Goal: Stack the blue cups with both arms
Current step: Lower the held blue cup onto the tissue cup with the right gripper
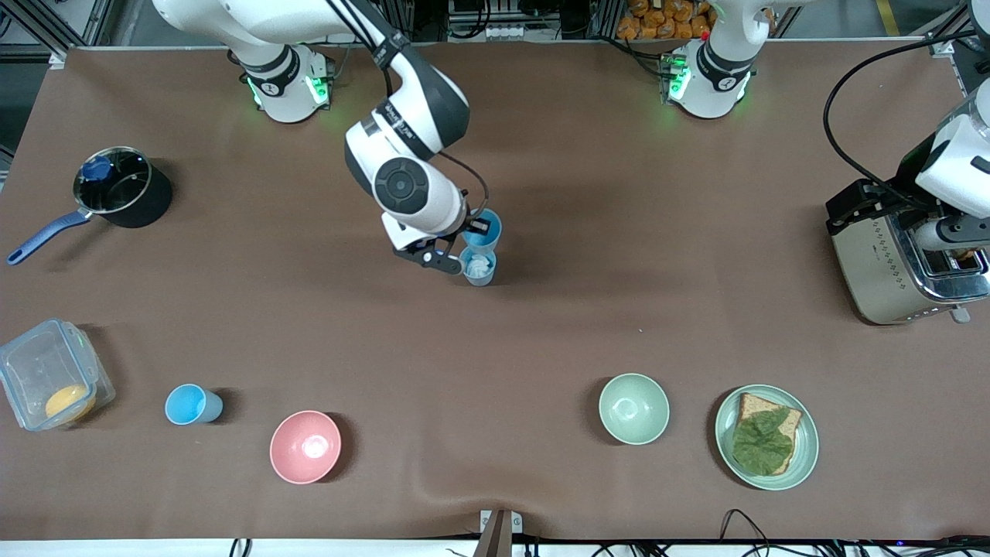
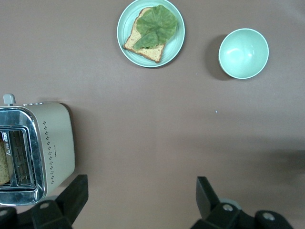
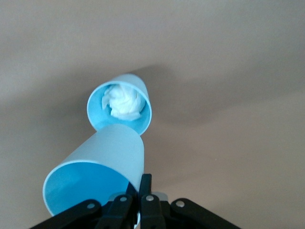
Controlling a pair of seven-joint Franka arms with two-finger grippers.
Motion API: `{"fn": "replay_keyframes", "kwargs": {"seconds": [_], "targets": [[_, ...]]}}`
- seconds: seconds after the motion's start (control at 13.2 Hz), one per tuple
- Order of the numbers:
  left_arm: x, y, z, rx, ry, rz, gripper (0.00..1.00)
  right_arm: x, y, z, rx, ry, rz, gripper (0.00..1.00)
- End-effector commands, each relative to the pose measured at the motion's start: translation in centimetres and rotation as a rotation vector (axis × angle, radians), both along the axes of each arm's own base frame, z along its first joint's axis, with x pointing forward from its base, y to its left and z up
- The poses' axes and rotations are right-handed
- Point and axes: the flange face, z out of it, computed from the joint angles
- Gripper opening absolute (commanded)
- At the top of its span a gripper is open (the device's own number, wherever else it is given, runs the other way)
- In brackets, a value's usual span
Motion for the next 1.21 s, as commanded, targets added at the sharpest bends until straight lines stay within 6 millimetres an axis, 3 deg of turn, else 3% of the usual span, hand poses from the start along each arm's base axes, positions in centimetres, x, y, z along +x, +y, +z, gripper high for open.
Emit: {"fn": "replay_keyframes", "kwargs": {"seconds": [0.0,0.38,0.98,1.06,1.13], "targets": [[-0.5,0.1,0.7,-0.017,0.003,0.006,1.00,0.2,-0.4,0.0,-0.006,-0.020,-0.002,0.00],[-0.5,0.1,0.7,-0.017,0.003,0.006,1.00,1.3,-0.7,-0.5,0.002,-0.065,-0.018,0.00],[-0.1,-0.5,0.0,-0.015,0.013,0.005,1.00,1.4,-0.7,-2.3,-0.023,-0.065,-0.007,0.00],[-0.1,-0.4,0.0,-0.015,0.011,0.006,1.00,1.4,-0.7,-2.2,-0.022,-0.066,-0.007,0.03],[0.0,-0.3,0.0,-0.015,0.011,0.008,1.00,1.5,-0.8,-2.3,-0.023,-0.064,-0.011,0.18]]}}
